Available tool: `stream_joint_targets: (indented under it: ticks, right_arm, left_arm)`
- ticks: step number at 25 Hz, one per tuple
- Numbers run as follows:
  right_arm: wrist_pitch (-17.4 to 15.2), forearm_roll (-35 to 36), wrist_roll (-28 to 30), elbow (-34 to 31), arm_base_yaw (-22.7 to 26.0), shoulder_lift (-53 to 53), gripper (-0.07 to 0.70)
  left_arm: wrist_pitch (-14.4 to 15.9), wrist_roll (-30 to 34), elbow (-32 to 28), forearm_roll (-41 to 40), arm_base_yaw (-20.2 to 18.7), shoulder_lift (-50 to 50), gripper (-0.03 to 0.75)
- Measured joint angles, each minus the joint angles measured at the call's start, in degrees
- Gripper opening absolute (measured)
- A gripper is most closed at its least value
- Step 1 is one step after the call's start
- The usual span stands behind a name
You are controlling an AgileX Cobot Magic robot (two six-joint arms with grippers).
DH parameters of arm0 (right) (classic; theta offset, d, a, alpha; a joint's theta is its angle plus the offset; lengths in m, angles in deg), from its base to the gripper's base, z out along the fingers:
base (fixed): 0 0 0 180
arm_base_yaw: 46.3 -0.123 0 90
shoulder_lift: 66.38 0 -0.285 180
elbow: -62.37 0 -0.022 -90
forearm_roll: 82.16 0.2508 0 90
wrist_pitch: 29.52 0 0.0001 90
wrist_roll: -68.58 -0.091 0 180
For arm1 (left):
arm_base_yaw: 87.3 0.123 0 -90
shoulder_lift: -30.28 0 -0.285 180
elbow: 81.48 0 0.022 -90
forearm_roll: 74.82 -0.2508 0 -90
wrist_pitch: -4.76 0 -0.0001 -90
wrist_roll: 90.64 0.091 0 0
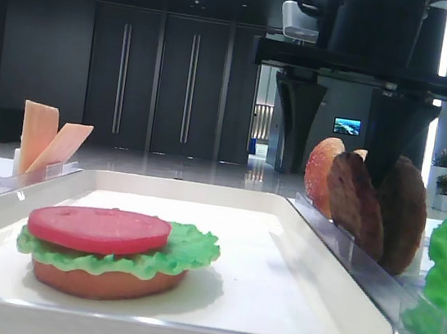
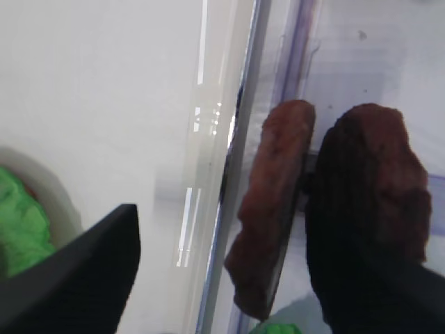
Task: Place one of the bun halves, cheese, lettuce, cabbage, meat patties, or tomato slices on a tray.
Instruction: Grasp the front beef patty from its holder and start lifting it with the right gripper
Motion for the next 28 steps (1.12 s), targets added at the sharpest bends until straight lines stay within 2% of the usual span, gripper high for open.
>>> stream_joint_targets:
  ticks: [6, 24, 28]
  right_arm:
    - [0.0, -1.4, -0.3, 0.0, 0.0, 0.0, 0.433]
    - [-0.7, -2.4, -0.4, 0.0, 0.0, 1.2, 0.417]
    - [-0.8, -2.6, -0.4, 0.0, 0.0, 1.2, 0.342]
  left_arm:
    - [0.0, 0.0, 0.0, 0.0, 0.0, 0.0, -0.021]
    - [0.0, 0.0, 0.0, 0.0, 0.0, 0.0, -0.021]
    - [0.0, 0.0, 0.0, 0.0, 0.0, 0.0, -0.021]
